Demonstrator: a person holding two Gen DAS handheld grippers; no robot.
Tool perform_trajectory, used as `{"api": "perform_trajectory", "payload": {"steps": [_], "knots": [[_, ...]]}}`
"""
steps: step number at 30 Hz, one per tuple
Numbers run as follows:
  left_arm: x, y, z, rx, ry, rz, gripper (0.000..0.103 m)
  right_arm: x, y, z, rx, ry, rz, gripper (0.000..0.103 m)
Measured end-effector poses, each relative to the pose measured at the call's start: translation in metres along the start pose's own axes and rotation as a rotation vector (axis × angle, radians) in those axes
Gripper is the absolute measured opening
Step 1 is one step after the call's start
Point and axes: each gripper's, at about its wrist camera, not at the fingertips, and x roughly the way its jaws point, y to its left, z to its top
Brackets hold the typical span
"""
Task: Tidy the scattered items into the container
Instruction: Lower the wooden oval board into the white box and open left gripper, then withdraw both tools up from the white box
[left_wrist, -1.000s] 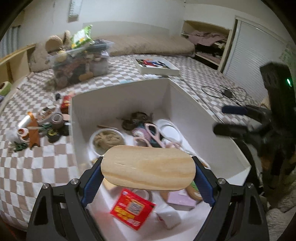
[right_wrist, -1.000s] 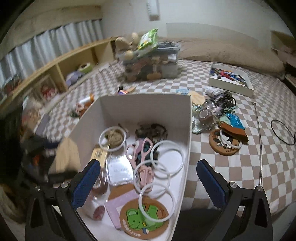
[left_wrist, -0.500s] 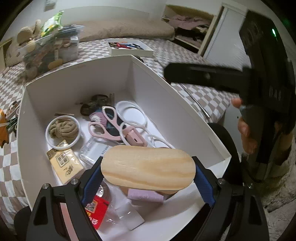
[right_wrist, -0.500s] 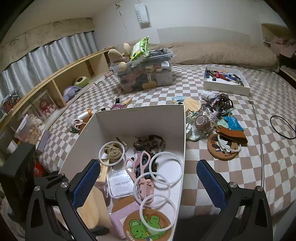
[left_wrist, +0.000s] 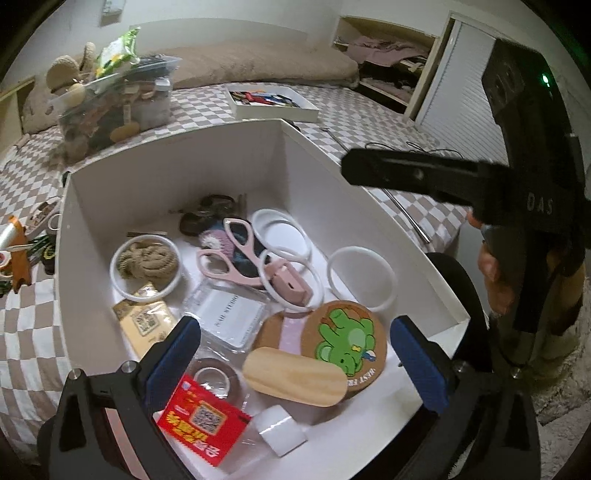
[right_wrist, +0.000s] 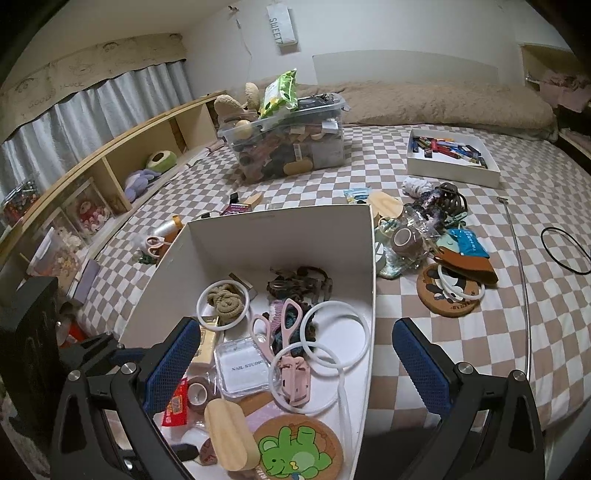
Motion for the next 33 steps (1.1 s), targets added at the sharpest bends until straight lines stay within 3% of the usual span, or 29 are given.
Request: {"api": "perform_trajectory", "payload": {"steps": [16, 33], "knots": [[-0.015, 0.024, 0.008, -0.045, -0.066, 0.065, 0.103, -0.004, 0.011, 0.003, 0.002, -0.027, 0.064, 0.103], [-0.039, 0.056, 0.026, -0.098, -0.187, 0.211, 0.103, -0.003, 0.015, 0.008, -0.019, -0.065, 0.06, 0.103]]}}
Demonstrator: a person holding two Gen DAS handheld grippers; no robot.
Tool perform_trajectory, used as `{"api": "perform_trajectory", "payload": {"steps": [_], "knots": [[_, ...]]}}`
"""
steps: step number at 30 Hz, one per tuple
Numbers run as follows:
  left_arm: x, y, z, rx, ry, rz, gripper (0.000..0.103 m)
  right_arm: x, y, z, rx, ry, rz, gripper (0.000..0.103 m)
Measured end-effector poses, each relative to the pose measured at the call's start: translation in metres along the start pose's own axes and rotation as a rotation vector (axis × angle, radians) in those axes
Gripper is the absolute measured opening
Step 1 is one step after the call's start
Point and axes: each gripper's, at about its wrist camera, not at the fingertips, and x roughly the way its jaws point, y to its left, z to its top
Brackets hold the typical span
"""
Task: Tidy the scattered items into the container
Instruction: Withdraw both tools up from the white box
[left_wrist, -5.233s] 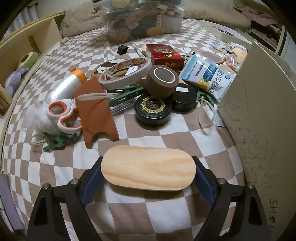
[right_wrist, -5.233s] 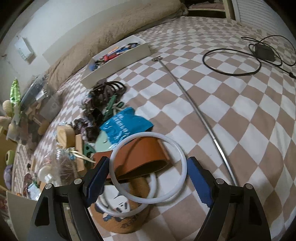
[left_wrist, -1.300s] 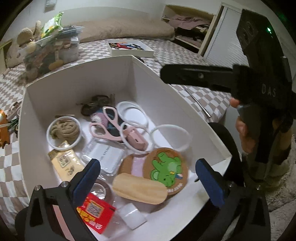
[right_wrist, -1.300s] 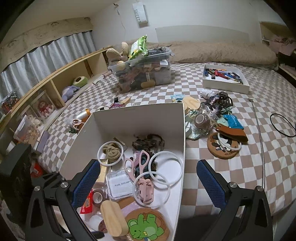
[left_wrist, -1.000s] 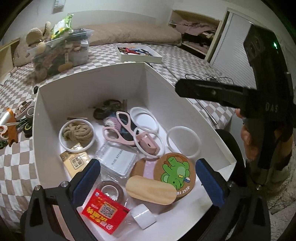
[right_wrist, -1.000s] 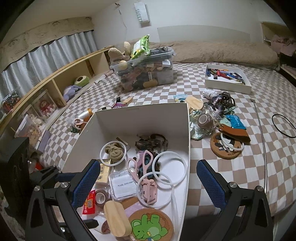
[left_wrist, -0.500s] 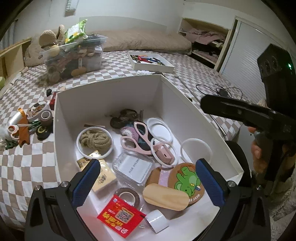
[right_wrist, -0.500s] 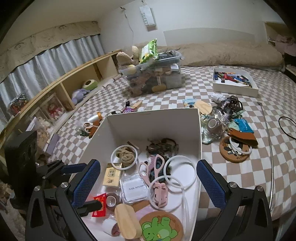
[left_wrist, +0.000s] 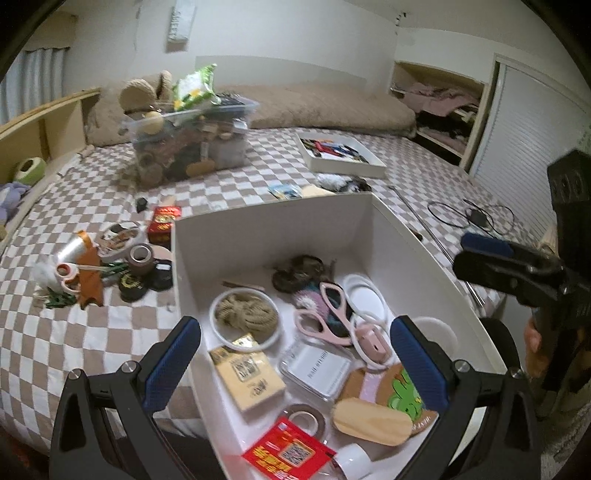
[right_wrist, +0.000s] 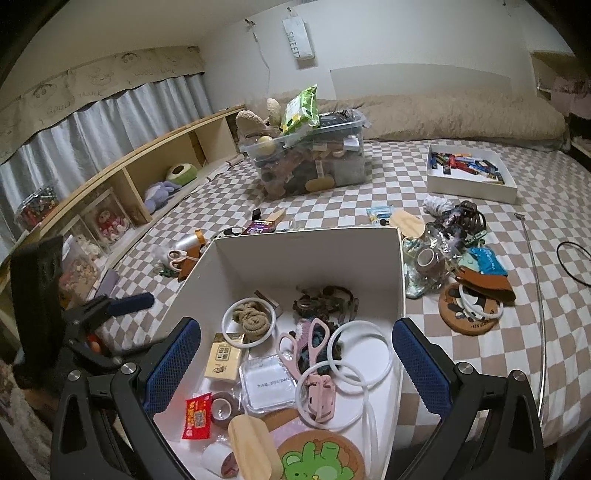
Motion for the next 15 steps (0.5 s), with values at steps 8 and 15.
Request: {"api": "perform_trajectory", "payload": {"steps": [8, 15], "knots": [[-0.006, 0.014, 0.01, -0.035, -0.044, 0.031, 0.103, 0.004, -0.001, 0.003, -0.007, -0.011, -0.023, 0.103], [-0.008, 0.023, 0.016, -0.054, -0.075, 0.082, 0.103, 0.008, 0.001, 0.005, -0.027, -0.018, -0.061, 0.103]]}}
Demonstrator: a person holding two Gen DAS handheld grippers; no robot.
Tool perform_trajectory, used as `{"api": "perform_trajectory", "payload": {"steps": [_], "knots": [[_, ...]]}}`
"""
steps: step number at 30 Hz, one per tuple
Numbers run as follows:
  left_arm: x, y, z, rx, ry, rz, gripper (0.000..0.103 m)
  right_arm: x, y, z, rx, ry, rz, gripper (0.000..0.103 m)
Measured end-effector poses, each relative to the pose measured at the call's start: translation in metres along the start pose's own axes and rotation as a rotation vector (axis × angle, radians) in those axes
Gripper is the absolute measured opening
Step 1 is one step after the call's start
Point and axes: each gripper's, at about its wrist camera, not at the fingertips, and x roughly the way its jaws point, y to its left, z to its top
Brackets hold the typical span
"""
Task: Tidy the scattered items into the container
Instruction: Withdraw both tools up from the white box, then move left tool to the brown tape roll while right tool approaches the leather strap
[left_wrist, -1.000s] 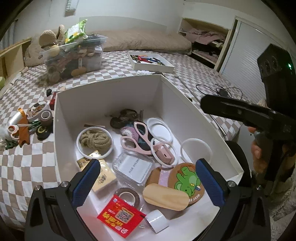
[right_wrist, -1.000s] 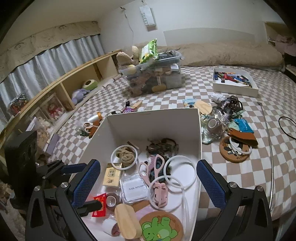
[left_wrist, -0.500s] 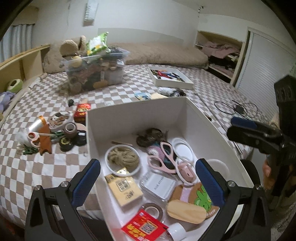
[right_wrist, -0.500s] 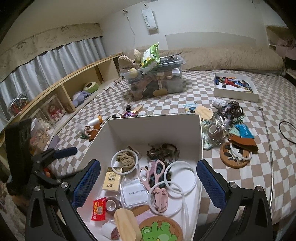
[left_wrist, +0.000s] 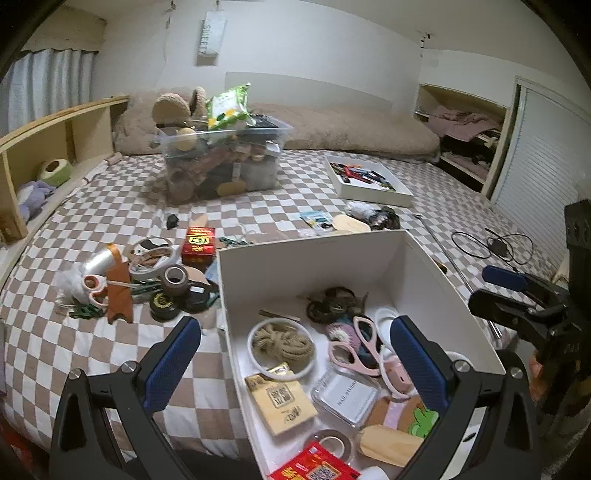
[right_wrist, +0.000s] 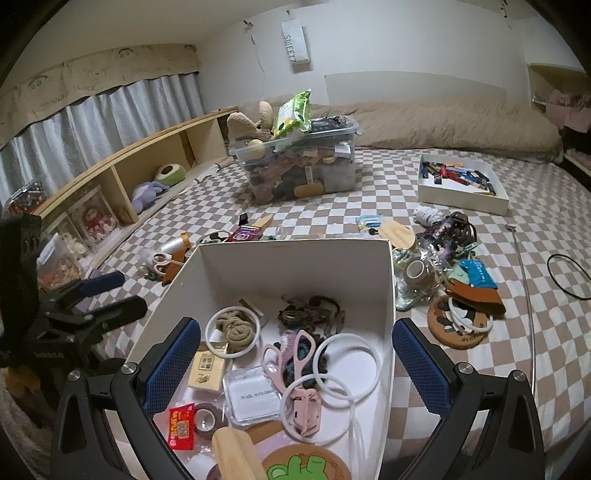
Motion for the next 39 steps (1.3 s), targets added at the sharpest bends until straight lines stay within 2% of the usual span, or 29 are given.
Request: {"api": "perform_trajectory", "payload": {"steps": [14, 30, 39], "knots": [[0.003, 0.009, 0.003, -0.017, 0.004, 0.055, 0.103, 0.008, -0.001, 0.0, -0.019, -0.004, -0.061, 0.103], [0.009, 0.019, 0.005, -0.025, 0.001, 0.074, 0.103, 0.016, -0.009, 0.004, -0.017, -0.002, -0.092, 0.103], [0.002, 0.045, 0.016, -0.052, -0.053, 0.114, 0.103, 0.01, -0.032, 0.018, 0.013, -0.043, -0.145, 0.103]]}}
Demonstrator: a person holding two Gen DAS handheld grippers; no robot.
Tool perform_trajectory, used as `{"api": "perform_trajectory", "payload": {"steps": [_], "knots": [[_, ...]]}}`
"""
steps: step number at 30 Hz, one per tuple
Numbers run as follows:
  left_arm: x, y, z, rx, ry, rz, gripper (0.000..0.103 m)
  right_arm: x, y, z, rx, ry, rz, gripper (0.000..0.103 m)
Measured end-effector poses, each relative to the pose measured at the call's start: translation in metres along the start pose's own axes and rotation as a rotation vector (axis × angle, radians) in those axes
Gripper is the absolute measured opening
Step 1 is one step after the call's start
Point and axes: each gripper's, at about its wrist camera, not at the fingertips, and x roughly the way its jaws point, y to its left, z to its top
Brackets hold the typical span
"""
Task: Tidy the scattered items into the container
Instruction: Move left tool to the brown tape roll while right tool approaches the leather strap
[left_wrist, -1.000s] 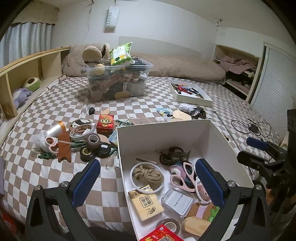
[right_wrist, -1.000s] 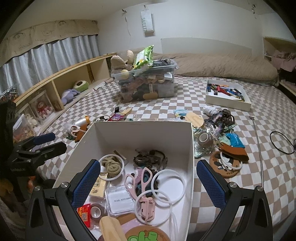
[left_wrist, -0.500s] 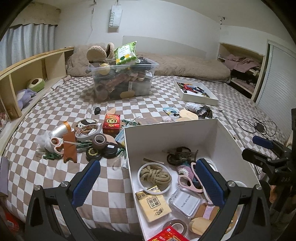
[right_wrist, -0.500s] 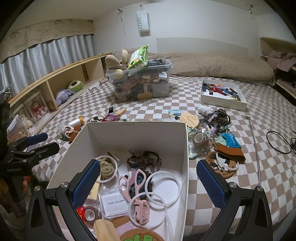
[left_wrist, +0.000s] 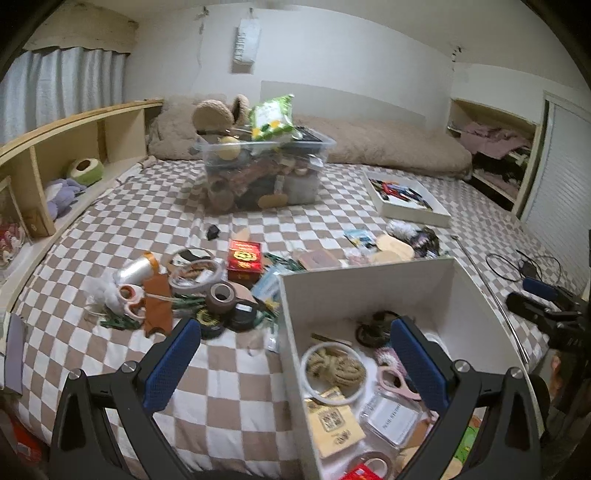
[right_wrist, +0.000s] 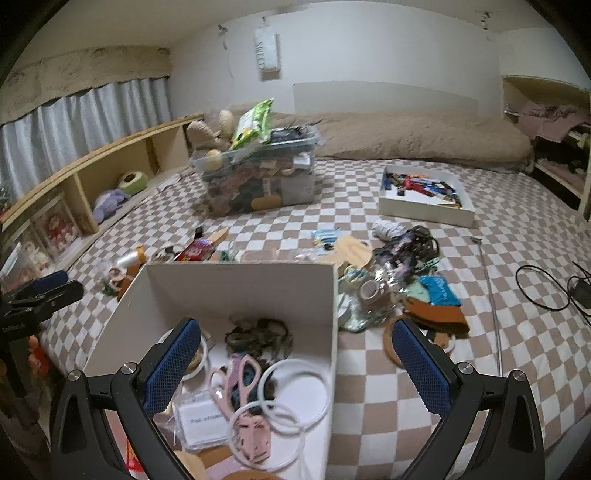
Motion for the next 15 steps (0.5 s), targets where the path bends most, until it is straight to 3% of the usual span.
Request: {"api": "perform_trajectory", "payload": {"steps": [15], "knots": [[0.01, 0.057, 0.018, -0.074, -0.068, 0.077, 0.103, 0.008, -0.062, 0.021, 0.14, -0.054, -0.119, 0.103]]}}
